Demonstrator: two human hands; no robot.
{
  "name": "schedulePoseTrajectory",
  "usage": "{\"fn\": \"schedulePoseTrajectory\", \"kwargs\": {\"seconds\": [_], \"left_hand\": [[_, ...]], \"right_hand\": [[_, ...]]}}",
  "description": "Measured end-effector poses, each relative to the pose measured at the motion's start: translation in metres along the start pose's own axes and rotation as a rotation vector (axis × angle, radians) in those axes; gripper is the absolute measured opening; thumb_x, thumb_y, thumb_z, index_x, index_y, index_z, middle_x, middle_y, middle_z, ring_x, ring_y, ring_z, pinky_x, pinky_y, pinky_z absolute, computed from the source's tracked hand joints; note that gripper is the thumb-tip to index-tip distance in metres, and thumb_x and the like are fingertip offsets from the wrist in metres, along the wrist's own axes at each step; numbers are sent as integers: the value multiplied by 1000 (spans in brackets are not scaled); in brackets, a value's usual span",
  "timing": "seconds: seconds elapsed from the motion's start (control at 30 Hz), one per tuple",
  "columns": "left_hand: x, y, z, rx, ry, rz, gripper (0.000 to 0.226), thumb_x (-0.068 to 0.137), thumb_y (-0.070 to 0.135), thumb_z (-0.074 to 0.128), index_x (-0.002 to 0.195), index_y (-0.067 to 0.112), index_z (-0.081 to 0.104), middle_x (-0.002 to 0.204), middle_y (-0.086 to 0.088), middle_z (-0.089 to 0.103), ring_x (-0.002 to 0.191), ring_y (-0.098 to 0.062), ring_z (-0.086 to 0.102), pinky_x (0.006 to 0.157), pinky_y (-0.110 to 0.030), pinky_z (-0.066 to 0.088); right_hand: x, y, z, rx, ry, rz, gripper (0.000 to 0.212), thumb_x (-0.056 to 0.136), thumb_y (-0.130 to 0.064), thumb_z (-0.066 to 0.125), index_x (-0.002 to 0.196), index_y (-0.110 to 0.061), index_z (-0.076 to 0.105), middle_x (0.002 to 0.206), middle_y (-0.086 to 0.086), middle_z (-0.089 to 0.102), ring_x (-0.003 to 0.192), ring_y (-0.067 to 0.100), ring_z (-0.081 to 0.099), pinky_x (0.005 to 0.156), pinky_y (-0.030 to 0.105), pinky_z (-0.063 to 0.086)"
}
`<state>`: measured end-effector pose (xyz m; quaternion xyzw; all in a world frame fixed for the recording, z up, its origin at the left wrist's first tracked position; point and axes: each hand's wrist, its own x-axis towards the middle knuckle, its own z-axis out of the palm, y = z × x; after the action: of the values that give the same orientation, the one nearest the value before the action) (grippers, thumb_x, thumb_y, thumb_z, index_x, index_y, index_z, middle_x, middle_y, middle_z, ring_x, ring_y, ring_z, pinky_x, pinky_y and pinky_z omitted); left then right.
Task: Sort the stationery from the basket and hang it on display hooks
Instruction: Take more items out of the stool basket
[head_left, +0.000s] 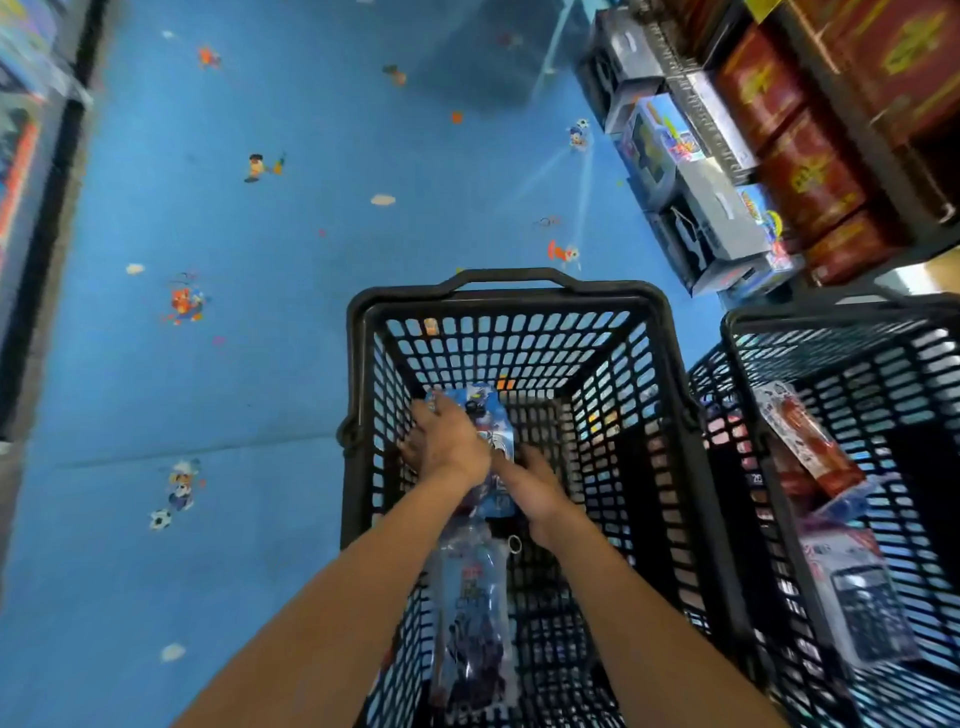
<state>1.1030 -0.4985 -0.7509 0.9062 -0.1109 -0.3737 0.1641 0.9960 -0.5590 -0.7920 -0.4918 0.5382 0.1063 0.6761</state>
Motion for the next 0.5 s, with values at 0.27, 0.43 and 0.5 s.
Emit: {"fn": "schedulePoseTrajectory", "kwargs": {"seconds": [0.27,0.43,0.5], "left_hand": [[5,-6,20,45,91,10,81,97,19,65,156,-2,13,150,-25,35,138,-42,34,106,-46,45],[14,-5,13,-85,-3,-131,105,90,33,75,157,-7,5,142,-22,53,135,-41,46,103,-47,50],[18,-7,12,-112,-32,-168,101,84,37,80,152,-5,18,139,-19,54,132,-38,48,101,-46,51]], "right_hand": [[21,8,0,123,10,36,53,84,-36,80,129,-17,61,114,5,73,96,21,72,65,30,59],[26,17,-7,176,-24,74,49,86,-26,75,133,-18,60,113,6,75,103,26,72,82,43,61],[28,19,-10,188,-56,80,43,86,-20,72,128,-18,64,111,8,76,104,29,72,80,44,61]]}}
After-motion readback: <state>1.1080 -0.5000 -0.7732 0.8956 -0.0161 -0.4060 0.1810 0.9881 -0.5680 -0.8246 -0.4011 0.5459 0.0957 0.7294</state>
